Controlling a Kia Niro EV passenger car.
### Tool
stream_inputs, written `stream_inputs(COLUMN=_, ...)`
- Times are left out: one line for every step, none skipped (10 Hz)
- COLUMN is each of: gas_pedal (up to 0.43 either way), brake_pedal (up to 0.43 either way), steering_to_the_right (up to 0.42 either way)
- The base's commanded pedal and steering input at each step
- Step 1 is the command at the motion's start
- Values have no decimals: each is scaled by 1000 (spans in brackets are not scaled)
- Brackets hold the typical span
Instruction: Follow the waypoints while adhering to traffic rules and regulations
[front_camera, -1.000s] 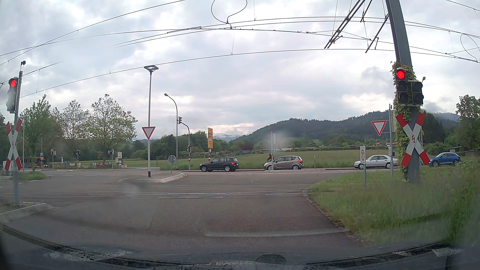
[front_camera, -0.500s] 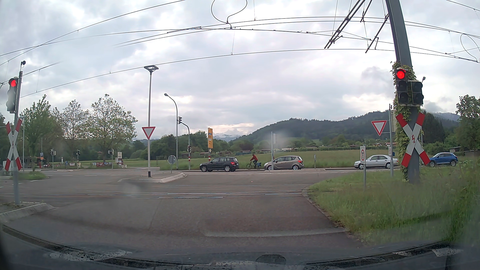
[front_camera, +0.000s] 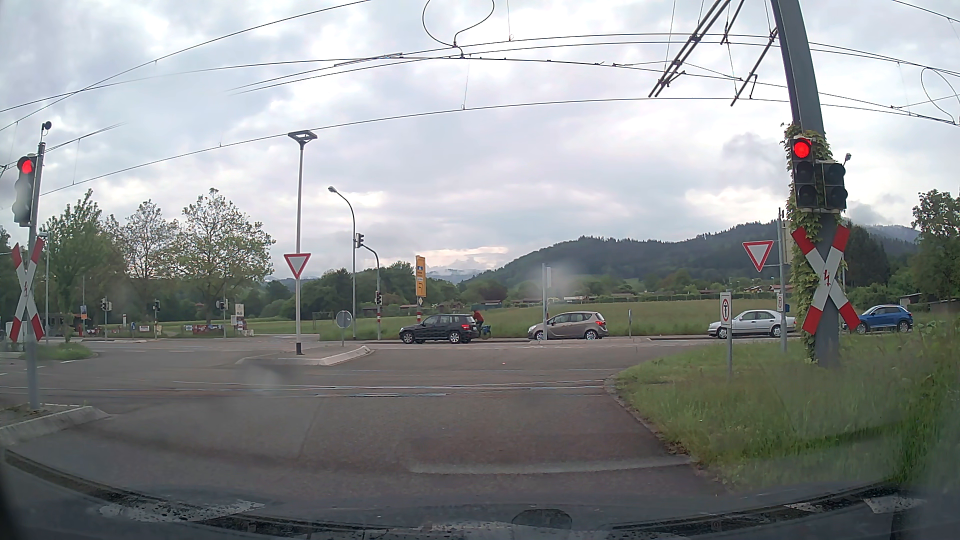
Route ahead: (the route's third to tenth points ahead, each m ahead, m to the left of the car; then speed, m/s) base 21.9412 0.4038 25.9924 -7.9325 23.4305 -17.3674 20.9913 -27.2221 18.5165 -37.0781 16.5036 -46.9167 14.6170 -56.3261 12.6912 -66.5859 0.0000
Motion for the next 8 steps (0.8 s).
stream_inputs(gas_pedal=0, brake_pedal=268, steering_to_the_right=-58)
stream_inputs(gas_pedal=0, brake_pedal=262, steering_to_the_right=-59)
stream_inputs(gas_pedal=0, brake_pedal=262, steering_to_the_right=-59)
stream_inputs(gas_pedal=0, brake_pedal=262, steering_to_the_right=-59)
stream_inputs(gas_pedal=0, brake_pedal=262, steering_to_the_right=-58)
stream_inputs(gas_pedal=0, brake_pedal=262, steering_to_the_right=-59)
stream_inputs(gas_pedal=0, brake_pedal=268, steering_to_the_right=-59)
stream_inputs(gas_pedal=0, brake_pedal=268, steering_to_the_right=-59)
